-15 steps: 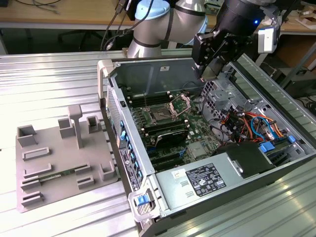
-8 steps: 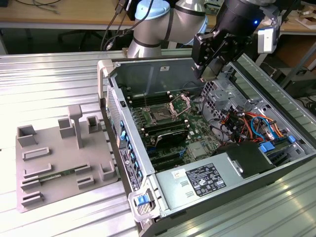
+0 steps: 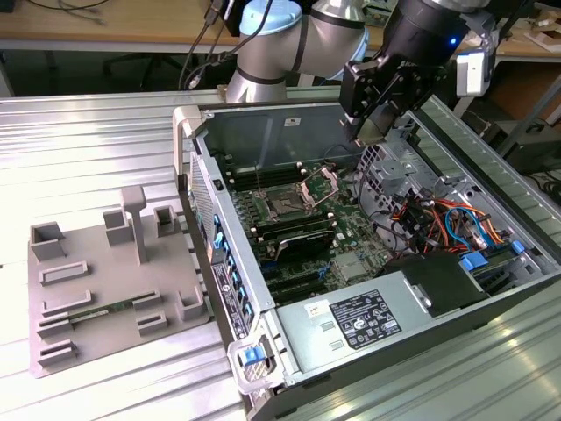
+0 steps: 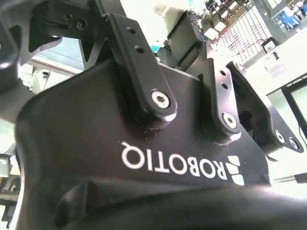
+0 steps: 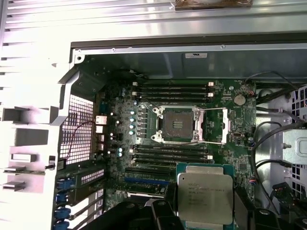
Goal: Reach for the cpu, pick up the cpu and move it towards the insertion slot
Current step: 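Pick up the cpu and move it towards the insertion slot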
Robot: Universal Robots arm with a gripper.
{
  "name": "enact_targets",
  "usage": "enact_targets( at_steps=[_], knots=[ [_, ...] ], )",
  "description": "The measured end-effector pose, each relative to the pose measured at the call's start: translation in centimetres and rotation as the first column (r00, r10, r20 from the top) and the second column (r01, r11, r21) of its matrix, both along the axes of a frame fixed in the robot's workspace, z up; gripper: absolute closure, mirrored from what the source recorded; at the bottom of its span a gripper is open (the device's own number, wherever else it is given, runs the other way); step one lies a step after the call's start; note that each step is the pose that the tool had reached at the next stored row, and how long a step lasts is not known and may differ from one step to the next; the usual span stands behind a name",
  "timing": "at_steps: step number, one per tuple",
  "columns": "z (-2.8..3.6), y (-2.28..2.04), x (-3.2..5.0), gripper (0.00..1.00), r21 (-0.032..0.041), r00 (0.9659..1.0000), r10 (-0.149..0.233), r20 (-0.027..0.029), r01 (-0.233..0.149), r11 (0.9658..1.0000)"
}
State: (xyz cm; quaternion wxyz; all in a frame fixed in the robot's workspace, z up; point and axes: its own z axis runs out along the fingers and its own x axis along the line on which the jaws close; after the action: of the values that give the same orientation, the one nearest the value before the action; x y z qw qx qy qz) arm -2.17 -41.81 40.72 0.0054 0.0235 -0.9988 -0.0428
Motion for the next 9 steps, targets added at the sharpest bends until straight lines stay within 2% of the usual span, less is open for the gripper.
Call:
enact_targets(
  at_steps=[9],
  knots=[
    [-0.16, 0.0, 0.0, 0.45, 0.0, 1.0, 0.0, 0.0, 0.0, 1.0]
  ],
)
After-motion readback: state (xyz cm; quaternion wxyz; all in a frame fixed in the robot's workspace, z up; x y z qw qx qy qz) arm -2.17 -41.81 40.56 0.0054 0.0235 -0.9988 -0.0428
